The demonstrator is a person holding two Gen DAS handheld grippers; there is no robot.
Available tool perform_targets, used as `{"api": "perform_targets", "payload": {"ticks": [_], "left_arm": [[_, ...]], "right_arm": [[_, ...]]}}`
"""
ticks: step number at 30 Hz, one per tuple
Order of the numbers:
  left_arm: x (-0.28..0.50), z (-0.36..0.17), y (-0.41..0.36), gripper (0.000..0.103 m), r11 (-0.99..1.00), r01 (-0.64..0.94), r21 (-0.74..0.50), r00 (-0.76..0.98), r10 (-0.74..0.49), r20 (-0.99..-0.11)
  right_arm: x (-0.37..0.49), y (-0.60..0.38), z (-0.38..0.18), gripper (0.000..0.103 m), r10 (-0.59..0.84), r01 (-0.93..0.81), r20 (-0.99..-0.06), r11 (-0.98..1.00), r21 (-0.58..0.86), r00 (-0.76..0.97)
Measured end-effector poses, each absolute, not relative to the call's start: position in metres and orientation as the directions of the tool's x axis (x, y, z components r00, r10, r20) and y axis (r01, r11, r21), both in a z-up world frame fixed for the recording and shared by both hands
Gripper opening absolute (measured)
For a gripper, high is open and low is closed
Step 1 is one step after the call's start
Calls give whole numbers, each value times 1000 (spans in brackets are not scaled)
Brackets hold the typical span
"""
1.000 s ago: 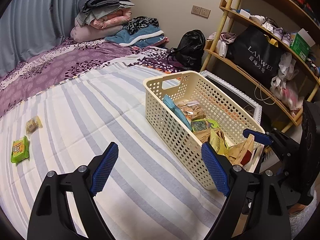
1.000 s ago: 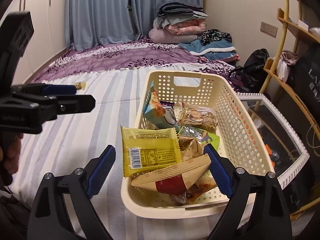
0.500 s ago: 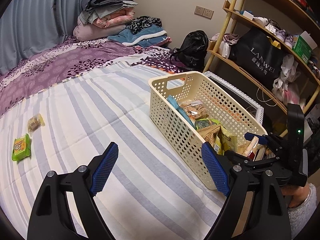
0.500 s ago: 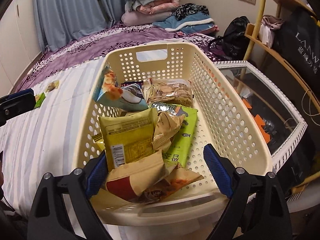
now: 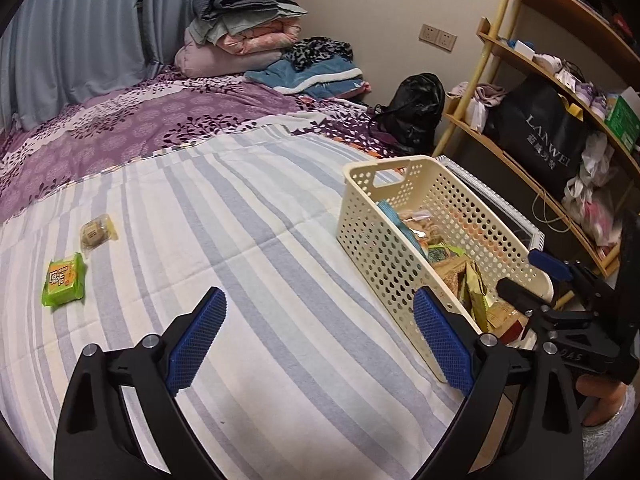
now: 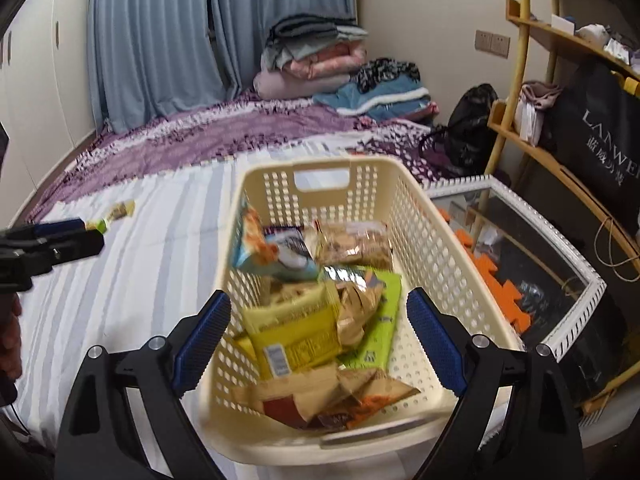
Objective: Organize snacks
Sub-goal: 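Move both open tools back over the green MOKA pack and clear bun pack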
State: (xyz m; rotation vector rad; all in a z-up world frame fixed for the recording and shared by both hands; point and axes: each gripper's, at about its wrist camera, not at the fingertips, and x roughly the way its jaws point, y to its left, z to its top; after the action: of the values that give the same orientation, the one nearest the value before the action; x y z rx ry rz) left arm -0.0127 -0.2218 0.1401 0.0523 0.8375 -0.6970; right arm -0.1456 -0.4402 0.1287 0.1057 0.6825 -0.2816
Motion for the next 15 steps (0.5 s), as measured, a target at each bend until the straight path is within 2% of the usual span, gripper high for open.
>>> {"api": "perform_targets", "payload": {"ticks": [8,15], "left_arm": [[4,136,-189,99,834,502,-226,506,-496,-706],[17,133,-159,99,881,428,-201,557,-432,-709]], "right_arm": [[-134,-423,147,89,-165,268,-547,957,113,821],[-114,-391,150,90,-88,187,-533,973,134,841]]}}
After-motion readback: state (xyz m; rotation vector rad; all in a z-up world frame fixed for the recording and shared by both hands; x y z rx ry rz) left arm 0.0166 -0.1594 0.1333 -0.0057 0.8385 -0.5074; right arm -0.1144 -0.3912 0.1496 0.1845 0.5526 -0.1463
